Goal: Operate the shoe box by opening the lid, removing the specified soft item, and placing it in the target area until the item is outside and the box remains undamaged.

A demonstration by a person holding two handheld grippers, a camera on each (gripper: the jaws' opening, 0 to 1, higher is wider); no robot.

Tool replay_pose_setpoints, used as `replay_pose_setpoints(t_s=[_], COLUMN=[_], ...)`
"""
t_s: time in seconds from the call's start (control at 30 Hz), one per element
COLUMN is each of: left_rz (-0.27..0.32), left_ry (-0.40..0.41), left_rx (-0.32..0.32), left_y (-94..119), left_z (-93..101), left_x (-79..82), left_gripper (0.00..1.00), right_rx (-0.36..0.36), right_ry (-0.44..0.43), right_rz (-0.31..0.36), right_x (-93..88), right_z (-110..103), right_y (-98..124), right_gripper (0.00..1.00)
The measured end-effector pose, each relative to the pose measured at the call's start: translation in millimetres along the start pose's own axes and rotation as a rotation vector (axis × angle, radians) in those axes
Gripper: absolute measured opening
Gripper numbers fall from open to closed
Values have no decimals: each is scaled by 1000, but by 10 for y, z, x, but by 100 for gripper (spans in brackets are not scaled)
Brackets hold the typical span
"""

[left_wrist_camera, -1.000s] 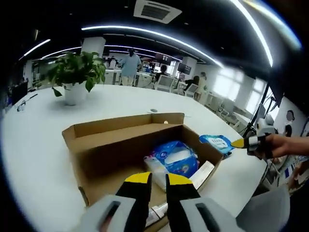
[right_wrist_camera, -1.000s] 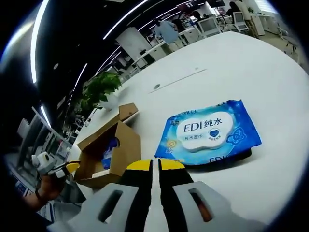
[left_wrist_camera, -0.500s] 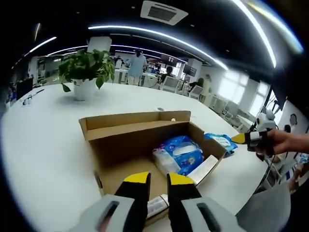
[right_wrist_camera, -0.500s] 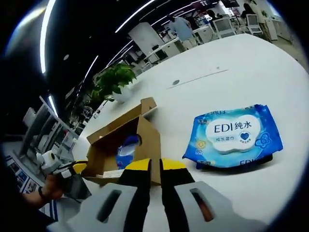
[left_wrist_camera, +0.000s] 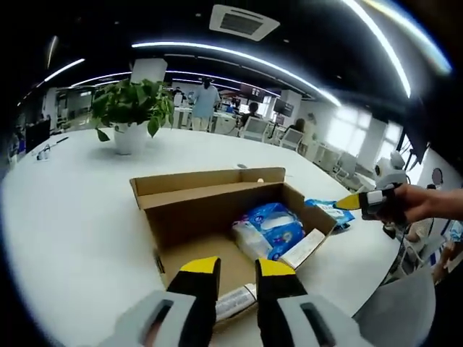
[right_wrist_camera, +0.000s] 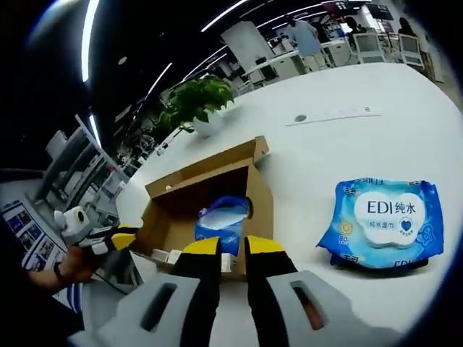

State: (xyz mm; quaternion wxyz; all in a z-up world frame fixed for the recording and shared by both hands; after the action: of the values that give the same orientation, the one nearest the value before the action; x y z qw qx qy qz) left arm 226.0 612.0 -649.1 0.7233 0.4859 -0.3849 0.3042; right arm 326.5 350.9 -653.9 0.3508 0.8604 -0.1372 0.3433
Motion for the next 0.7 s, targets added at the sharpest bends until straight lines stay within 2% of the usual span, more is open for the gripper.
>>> replay_pose_setpoints(t_s=[0.17, 0.33, 0.5, 0.63, 0.7], left_rz=[-8, -16, -28, -30, -33], left_ry=[-62, -45, -67, -86, -98], left_rx=[2, 5, -19, -32, -30], left_y=[41, 32, -4, -18, -18], left_z=[0, -34, 12, 34, 35], left_x=[-13, -59, -89, -89, -92], left_gripper=[21, 22, 25, 30, 31], right_rx=[29, 42, 70, 93, 101], right_ry=[70, 141, 222, 337, 421], right_rz=[-43, -93, -142, -206, -246], right_x=[3, 12, 81, 142, 145], right_z=[-109, -191, -281, -369, -410], right_y=[-83, -167, -303, -460, -542], right_gripper=[16, 18, 22, 29, 33])
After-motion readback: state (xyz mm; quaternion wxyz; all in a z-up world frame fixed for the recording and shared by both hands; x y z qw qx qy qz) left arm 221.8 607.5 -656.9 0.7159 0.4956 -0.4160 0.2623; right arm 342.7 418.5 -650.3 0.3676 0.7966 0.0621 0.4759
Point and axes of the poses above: the point that each gripper's makers call its tool centre point, and the gripper's own axes: y roughly backward along the fingers, z roughly to its right, x roughly out of its top, the point moved 5 cm from there along y, roughly backward along the fingers, and after that the axes turned 1 degree about -y, right-handed, at the moved point
